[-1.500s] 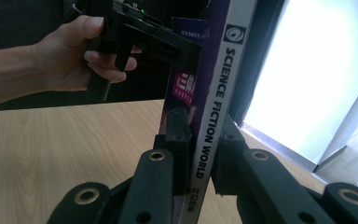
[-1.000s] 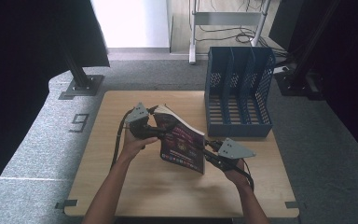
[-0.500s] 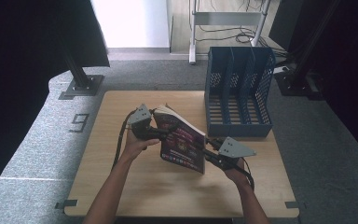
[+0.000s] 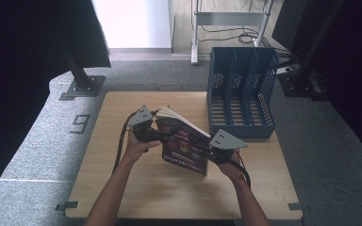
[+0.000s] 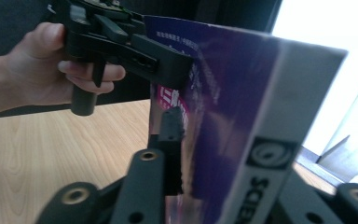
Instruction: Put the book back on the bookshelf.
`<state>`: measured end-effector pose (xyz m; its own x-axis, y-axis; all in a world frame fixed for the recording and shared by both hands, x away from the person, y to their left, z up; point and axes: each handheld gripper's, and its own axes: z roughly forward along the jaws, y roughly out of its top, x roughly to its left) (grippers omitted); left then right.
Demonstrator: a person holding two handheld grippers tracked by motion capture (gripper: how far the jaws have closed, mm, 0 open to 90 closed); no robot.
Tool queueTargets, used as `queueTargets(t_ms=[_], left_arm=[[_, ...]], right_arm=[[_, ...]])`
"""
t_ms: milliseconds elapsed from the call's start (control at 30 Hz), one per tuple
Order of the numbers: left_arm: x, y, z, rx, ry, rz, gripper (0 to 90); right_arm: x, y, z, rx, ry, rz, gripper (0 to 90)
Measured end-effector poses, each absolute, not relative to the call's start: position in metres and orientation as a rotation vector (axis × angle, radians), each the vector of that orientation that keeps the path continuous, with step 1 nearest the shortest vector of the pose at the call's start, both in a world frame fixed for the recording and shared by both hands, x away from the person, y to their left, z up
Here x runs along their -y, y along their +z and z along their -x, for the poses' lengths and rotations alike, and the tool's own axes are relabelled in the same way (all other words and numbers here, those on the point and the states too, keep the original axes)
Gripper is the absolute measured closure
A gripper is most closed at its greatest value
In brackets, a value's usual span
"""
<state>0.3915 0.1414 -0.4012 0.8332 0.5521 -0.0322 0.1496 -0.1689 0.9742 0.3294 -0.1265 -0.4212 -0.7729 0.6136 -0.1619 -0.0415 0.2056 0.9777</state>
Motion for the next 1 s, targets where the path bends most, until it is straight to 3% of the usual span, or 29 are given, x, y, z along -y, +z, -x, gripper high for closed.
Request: queueTargets(t_ms=[1000], left_arm=[[-0.166, -0.43, -0.369, -0.709, 0.432, -1.772, 14.2]], right_arm=[[0.128, -0.423, -0.334, -1.92, 1.631, -0.658, 80.5]])
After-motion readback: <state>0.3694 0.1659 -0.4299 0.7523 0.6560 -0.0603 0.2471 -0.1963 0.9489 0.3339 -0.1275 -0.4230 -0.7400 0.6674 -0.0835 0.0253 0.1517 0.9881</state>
